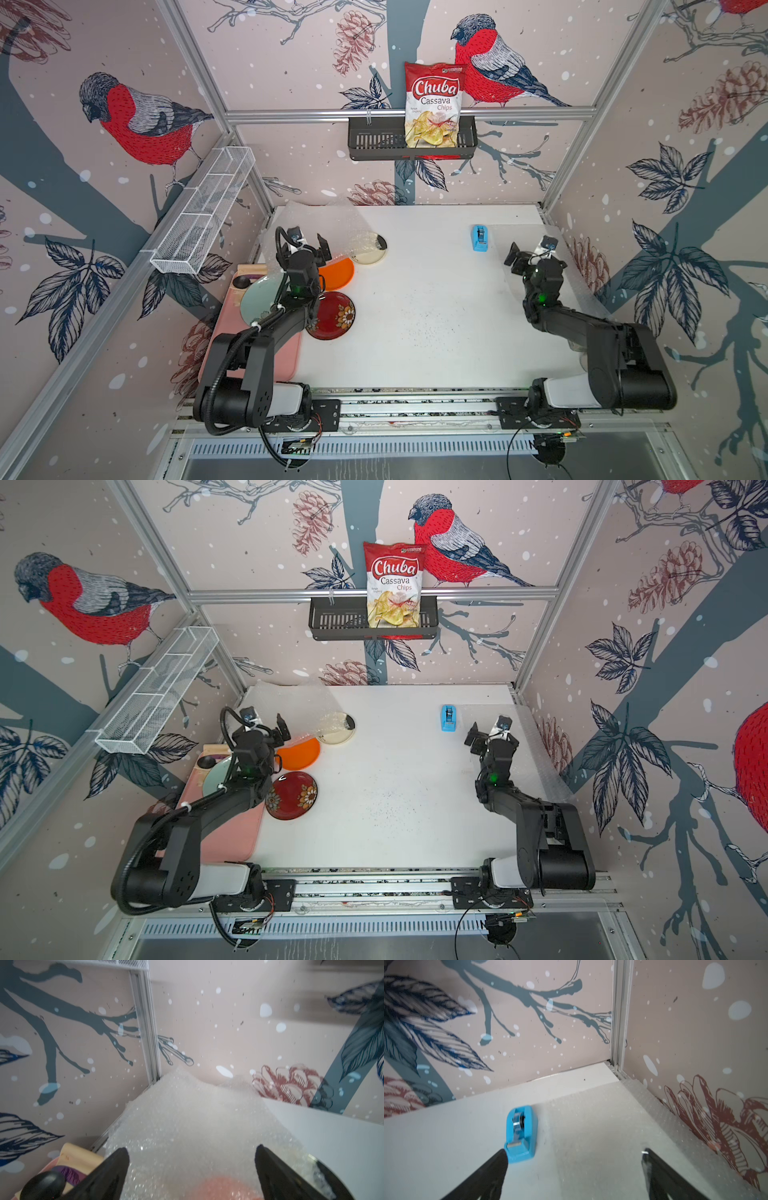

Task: Wrap dinner plates in bubble wrap
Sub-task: Pick up the bubble wrap from the center of the board.

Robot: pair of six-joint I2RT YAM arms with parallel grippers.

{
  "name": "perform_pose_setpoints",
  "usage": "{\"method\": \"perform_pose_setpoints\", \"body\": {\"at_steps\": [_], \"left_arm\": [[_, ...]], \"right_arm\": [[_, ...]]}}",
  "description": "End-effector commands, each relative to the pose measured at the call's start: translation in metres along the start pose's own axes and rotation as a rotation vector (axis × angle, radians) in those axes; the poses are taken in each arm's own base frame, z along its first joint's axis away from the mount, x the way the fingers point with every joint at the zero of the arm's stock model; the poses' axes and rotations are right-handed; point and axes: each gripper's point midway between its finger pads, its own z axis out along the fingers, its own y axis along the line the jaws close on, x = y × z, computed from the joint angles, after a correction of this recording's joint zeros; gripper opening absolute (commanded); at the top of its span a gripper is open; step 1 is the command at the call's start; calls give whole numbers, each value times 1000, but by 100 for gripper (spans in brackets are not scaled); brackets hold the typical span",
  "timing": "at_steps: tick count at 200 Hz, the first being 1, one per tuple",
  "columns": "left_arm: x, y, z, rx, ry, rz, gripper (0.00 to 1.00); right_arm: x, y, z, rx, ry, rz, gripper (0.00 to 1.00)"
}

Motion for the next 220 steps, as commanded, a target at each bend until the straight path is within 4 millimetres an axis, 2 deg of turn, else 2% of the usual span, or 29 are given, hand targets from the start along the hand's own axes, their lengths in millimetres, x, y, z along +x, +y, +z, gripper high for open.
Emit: {"method": "perform_pose_setpoints", "body": {"at_steps": [1, 27, 41, 59, 68, 96, 113, 127, 149, 173, 185, 207, 213, 220], "left_arm": [[36, 15, -7, -101, 195, -86, 99], [48, 22, -14, -166, 279, -219, 99], [59, 27, -19, -203, 328, -242, 98], [67, 27, -22, -208, 376, -244, 98], [70, 26, -24, -204, 395, -248, 98], [73, 21, -29, -172, 423, -272, 98], [73, 20, -31, -169, 426, -281, 98], [74, 21, -32, -171, 428, -285, 98], [74, 22, -32, -178, 432, -284, 98], [76, 24, -34, -189, 439, -282, 98], [76, 25, -35, -192, 439, -284, 99], [75, 26, -37, -195, 445, -281, 99], [74, 26, -38, -195, 443, -283, 98], [73, 26, -39, -194, 441, -285, 99]], "right_arm": [[64, -14, 5, 97, 327, 36, 100], [79, -18, 22, 141, 468, 46, 100], [97, -12, 33, 98, 593, 24, 97], [113, -30, 47, 205, 691, -13, 97], [120, -33, 55, 205, 727, -8, 97], [144, -26, 78, 112, 862, 28, 95], [156, -17, 80, 60, 922, 38, 94], [166, -19, 80, 71, 958, 44, 87], [177, -27, 73, 83, 985, 101, 64], [170, -38, 65, 93, 951, 140, 36], [157, -39, 62, 84, 915, 134, 23], [117, -33, 56, 36, 805, 114, 5], [101, -28, 54, 13, 763, 118, 0], [88, -23, 52, -9, 726, 124, 0]]}}
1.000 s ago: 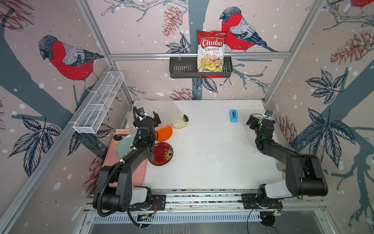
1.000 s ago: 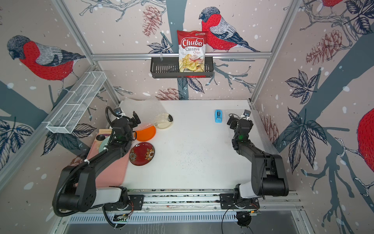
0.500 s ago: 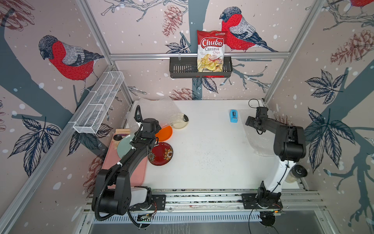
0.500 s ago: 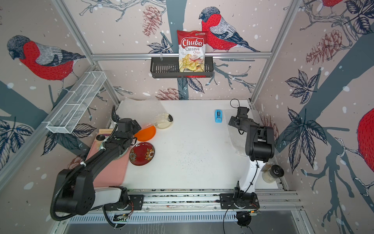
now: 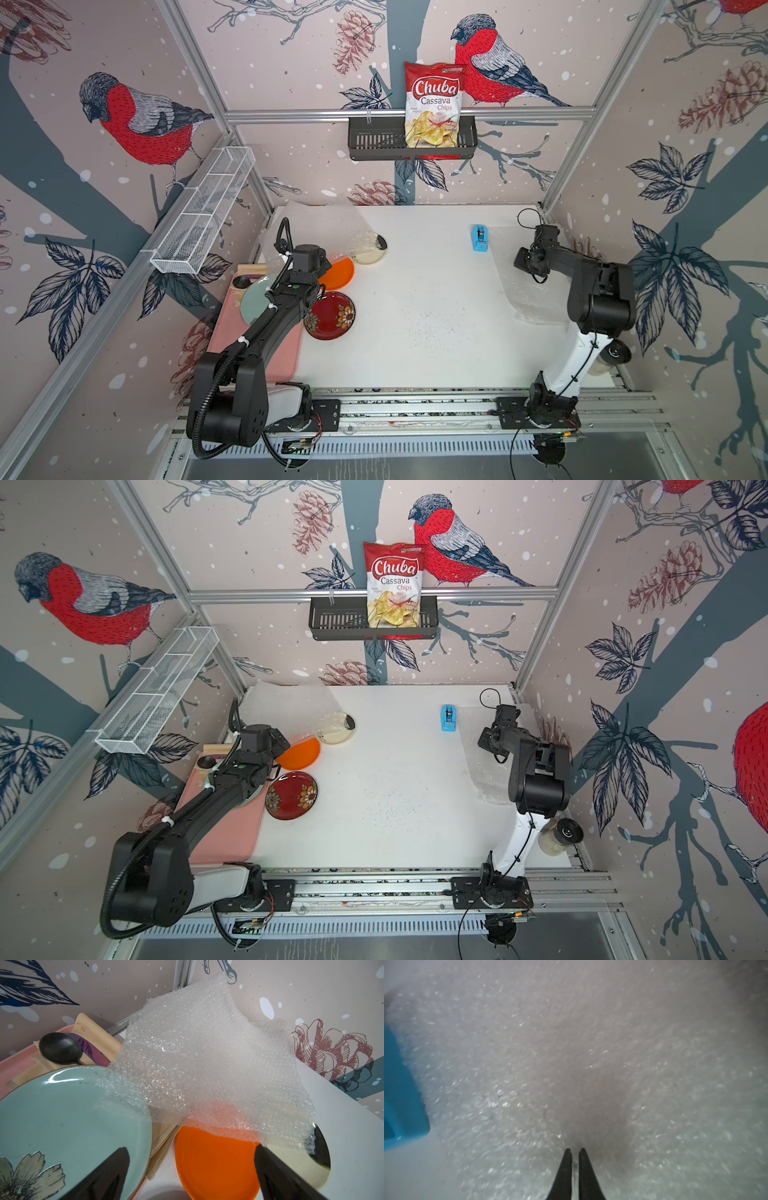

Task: Wrap dinner plates in bubble wrap
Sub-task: Pick up the bubble wrap from the center of the board.

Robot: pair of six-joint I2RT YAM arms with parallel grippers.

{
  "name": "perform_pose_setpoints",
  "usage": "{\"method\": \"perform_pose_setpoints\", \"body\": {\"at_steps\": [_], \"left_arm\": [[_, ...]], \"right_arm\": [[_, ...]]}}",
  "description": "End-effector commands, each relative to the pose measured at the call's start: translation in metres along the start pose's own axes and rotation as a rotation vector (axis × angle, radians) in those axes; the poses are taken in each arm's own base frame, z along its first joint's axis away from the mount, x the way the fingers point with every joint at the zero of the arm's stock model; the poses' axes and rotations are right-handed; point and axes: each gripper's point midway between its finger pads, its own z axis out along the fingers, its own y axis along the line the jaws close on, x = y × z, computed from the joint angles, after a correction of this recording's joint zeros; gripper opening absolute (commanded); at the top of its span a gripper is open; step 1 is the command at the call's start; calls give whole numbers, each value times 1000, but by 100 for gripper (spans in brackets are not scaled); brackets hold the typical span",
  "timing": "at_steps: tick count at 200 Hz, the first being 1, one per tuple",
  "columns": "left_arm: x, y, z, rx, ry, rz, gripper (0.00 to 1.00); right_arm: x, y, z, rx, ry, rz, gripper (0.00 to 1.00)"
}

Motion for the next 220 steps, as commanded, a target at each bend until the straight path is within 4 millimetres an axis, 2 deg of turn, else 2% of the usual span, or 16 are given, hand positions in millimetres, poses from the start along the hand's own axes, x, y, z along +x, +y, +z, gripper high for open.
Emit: {"method": "perform_pose_setpoints", "body": {"at_steps": [1, 28, 42, 48, 58, 63, 91, 104, 113, 129, 148, 160, 176, 191, 205, 220], "left_arm": [[-4, 4, -5, -17, -9, -21, 98], [-8, 1, -11, 2, -11, -30, 99], [-9, -1, -14, 18, -7, -32, 98], [-10, -3, -15, 29, -3, -36, 98], [-8, -5, -16, 41, 6, -40, 99], [-8, -5, -16, 43, 9, -42, 98], [-6, -4, -15, 36, 19, -42, 98], [-5, -4, -15, 34, 21, -38, 99], [-4, -4, -14, 34, 22, -35, 98], [-3, -2, -13, 26, 24, -30, 99], [-2, -1, -12, 18, 27, -27, 99], [-1, 0, -11, 13, 28, -22, 99], [-1, 1, -10, 4, 29, -18, 98], [-1, 1, -10, 2, 29, -16, 99], [-1, 0, -10, 3, 29, -16, 98], [-1, -1, -11, 10, 33, -14, 98]], "right_arm": [[-24, 19, -35, -89, -107, -26, 0], [-41, 45, -77, -133, -224, -89, 0], [-40, 46, -83, -111, -235, -79, 1], [-35, 47, -78, -119, -209, -77, 16], [-22, 50, -63, -135, -146, -98, 49], [-13, 49, -54, -118, -109, -104, 59], [15, 54, -17, -44, 12, -186, 80], [21, 56, -6, -32, 42, -199, 96], [23, 52, 2, 0, 57, -192, 99], [25, 32, 16, 107, 82, -156, 98], [34, 15, 27, 165, 123, -131, 88], [44, 11, 32, 166, 152, -139, 75], [54, 8, 36, 164, 177, -142, 51], [60, 7, 37, 136, 187, -119, 33], [53, 5, 29, 131, 149, -100, 20], [33, 10, 8, 115, 66, -106, 11]]}}
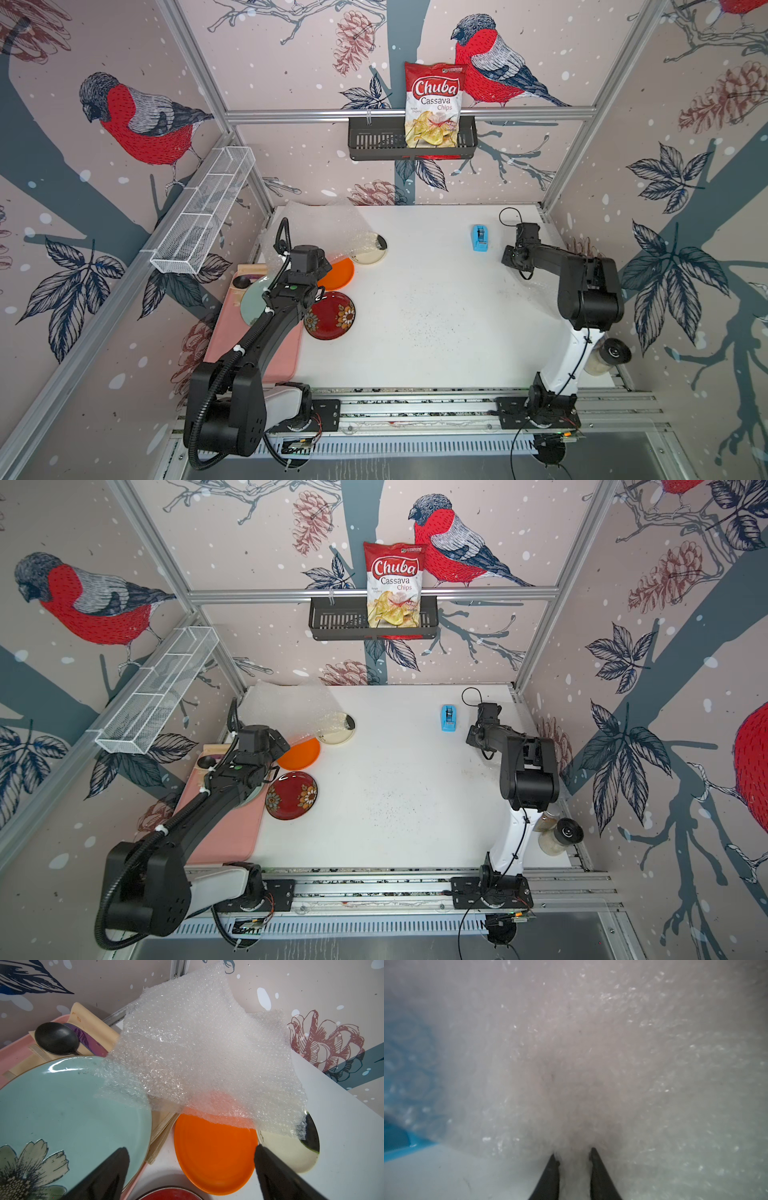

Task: Wrap dinner plates in bubble wrap
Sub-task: Pick up the bubble wrap from the center of the board, then place the bubble wrap at the center of the board.

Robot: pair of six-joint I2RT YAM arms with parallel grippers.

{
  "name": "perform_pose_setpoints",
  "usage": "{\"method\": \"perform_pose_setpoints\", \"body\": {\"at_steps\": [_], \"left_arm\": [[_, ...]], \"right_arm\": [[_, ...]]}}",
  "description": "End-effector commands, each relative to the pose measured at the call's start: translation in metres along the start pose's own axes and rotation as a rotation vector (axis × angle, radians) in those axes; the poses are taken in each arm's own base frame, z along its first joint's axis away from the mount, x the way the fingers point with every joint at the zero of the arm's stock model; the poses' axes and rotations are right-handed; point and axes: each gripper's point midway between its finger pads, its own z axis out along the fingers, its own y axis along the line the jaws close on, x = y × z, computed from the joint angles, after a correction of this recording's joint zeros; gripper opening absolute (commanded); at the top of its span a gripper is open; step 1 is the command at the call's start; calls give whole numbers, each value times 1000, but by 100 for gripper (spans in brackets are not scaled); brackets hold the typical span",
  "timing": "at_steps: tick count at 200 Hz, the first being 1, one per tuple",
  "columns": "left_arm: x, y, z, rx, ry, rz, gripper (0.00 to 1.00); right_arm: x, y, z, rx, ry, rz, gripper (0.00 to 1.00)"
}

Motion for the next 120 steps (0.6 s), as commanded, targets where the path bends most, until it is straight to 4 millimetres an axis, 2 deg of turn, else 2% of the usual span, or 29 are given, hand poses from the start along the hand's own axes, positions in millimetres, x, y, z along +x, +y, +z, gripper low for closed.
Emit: {"method": "perform_pose_setpoints", "body": {"at_steps": [1, 19, 30, 39, 56, 70, 86, 101, 120], "left_arm": [[-5, 1, -1, -13, -12, -8, 98], [-4, -2, -3, -1, 3, -3, 98], [-5, -4, -5, 5, 14, 0, 98], [-5, -5, -7, 13, 23, 3, 98], [-5, -9, -11, 32, 41, 9, 98], [-5, -13, -15, 52, 59, 17, 99], [-7, -16, -23, 70, 74, 13, 98], [-8, -16, -31, 83, 77, 25, 98], [-8, -12, -40, 87, 75, 29, 98]], "right_arm": [[25, -8, -20, 12, 87, -6, 10], [-12, 9, -65, -52, -79, -47, 0], [-32, 29, -101, -120, -190, -98, 0], [-42, 56, -134, -191, -285, -168, 0], [-41, 109, -191, -304, -428, -346, 0], [-20, 157, -227, -420, -486, -500, 0], [25, 209, -255, -548, -508, -699, 0], [77, 243, -264, -626, -483, -869, 0], [140, 267, -257, -679, -381, -1032, 4]]}}
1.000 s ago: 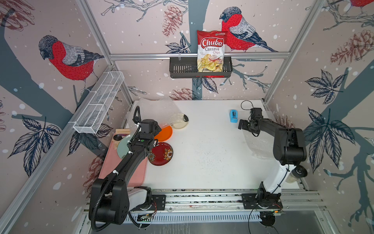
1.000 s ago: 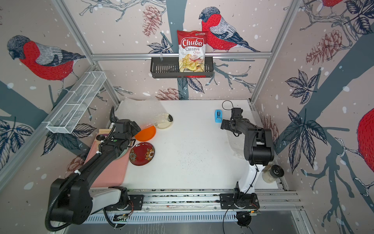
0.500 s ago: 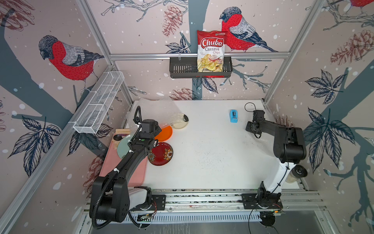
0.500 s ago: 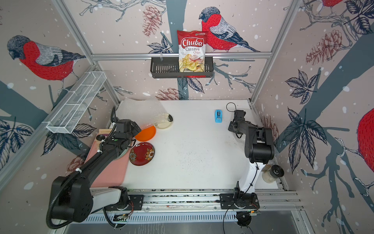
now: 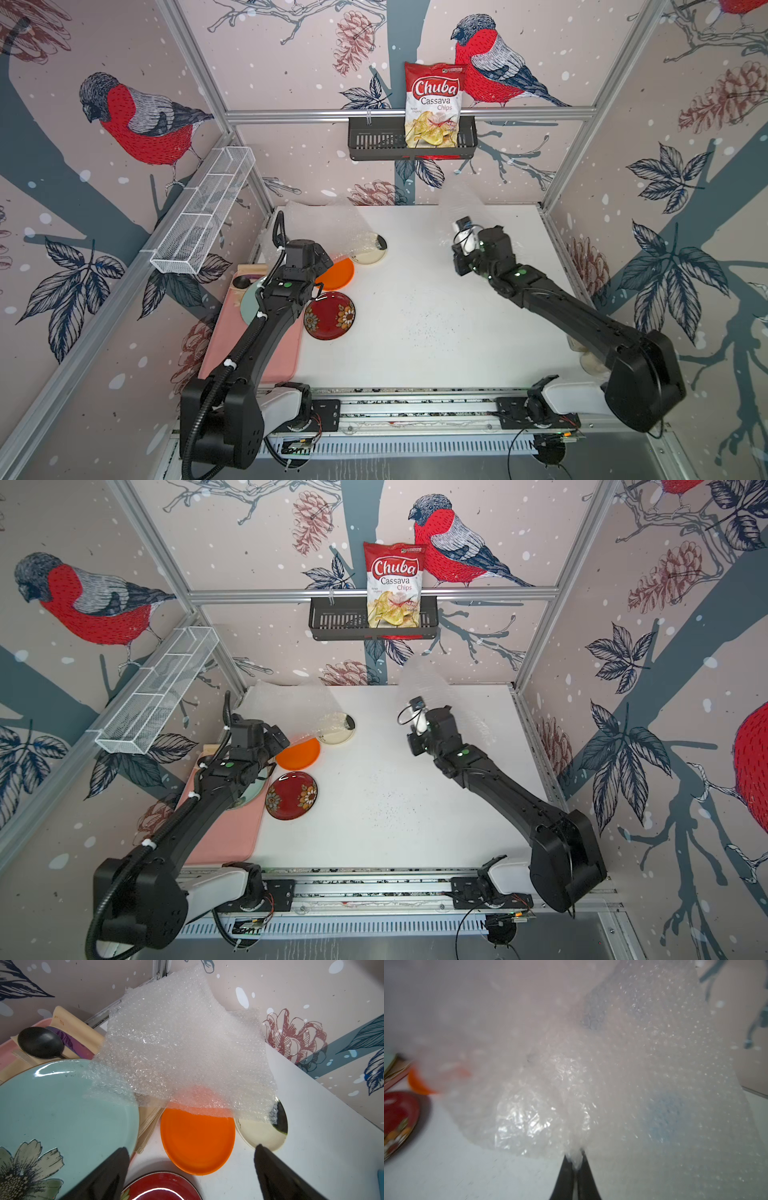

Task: Wrap dinner plates in bubble wrap
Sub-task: Place the bubble wrap at the center of the board.

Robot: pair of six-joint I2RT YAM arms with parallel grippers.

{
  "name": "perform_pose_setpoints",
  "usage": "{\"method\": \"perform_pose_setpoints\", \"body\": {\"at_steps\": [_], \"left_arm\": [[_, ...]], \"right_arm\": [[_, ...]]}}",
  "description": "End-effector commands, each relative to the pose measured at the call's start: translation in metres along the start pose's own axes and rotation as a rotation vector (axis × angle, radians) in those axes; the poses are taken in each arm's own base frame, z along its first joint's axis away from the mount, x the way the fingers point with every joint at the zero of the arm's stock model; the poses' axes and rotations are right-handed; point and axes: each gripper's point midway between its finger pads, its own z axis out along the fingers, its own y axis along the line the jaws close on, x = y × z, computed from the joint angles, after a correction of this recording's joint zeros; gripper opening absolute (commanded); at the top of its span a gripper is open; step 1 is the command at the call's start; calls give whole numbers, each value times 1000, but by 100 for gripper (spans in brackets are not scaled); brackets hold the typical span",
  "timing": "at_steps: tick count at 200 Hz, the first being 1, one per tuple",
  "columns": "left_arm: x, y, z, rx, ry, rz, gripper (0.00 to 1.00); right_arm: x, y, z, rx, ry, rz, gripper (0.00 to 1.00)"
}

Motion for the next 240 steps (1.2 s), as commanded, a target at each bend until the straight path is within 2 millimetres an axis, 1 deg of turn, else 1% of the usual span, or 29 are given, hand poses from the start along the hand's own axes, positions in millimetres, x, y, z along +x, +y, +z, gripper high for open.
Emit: {"method": "perform_pose_setpoints", "body": {"at_steps": [1, 10, 19, 33, 41, 51, 58, 63, 72, 82, 84, 87, 105, 120, 133, 137, 145, 147, 151, 159, 163, 170, 178, 194, 214, 218, 222, 227, 240], "left_arm": [[6, 5, -11, -6, 31, 23, 98], [7, 7, -14, -6, 34, 31, 98], [8, 8, -17, -6, 40, 32, 98], [13, 6, -17, 8, 63, 27, 99], [18, 5, -16, 21, 86, 19, 98], [27, 5, -13, 28, 116, -5, 99], [34, 9, -10, 10, 136, -24, 98], [39, 16, -7, -22, 144, -43, 98], [47, 29, -5, -87, 159, -78, 99], [56, 43, -5, -159, 183, -122, 99], [58, 46, -5, -173, 188, -130, 98], [61, 49, -6, -191, 198, -140, 98], [78, 67, -11, -261, 237, -166, 99], [88, 81, -13, -293, 232, -166, 98], [93, 86, -12, -291, 225, -173, 98], [94, 88, -13, -293, 223, -177, 98], [94, 91, -13, -300, 217, -189, 98], [93, 92, -14, -303, 212, -194, 98], [92, 94, -14, -309, 203, -203, 99], [89, 99, -15, -332, 182, -222, 98], [88, 103, -16, -348, 171, -233, 98], [87, 112, -17, -381, 156, -258, 99], [88, 123, -19, -413, 151, -288, 98], [93, 136, -21, -452, 152, -336, 99], [96, 137, -22, -434, 152, -331, 99], [96, 137, -22, -430, 151, -330, 99], [96, 137, -23, -430, 149, -329, 98], [96, 137, -23, -428, 147, -328, 98], [97, 138, -24, -422, 146, -325, 98]], "right_arm": [[31, 57, 10, -129, 92, -186, 5], [47, 78, 16, -164, 141, -233, 8], [61, 93, 23, -180, 191, -257, 11], [73, 113, 35, -206, 252, -241, 18], [76, 117, 43, -177, 265, -228, 24], [73, 121, 51, -142, 270, -199, 38], [71, 126, 54, -150, 280, -167, 52], [68, 128, 55, -152, 278, -141, 61], [59, 131, 53, -166, 263, -100, 70], [48, 132, 46, -177, 233, -62, 84], [45, 132, 44, -182, 227, -55, 95], [42, 133, 41, -192, 217, -44, 100], [22, 134, 26, -286, 163, 53, 100], [13, 153, 19, -457, 130, 120, 100], [10, 174, 23, -540, 129, 133, 100], [11, 182, 28, -552, 139, 132, 100], [10, 198, 37, -573, 161, 136, 96], [5, 201, 38, -578, 156, 138, 95], [5, 209, 44, -586, 172, 141, 94], [2, 222, 58, -599, 202, 151, 88], [8, 227, 66, -599, 235, 154, 85], [8, 235, 79, -592, 258, 150, 79], [18, 239, 99, -552, 295, 143, 73], [23, 249, 128, -508, 313, 125, 64], [36, 256, 163, -463, 397, 121, 59], [41, 258, 170, -452, 414, 115, 59], [40, 259, 174, -443, 419, 113, 59], [48, 260, 182, -430, 442, 107, 58], [54, 263, 193, -414, 472, 100, 57]]}}
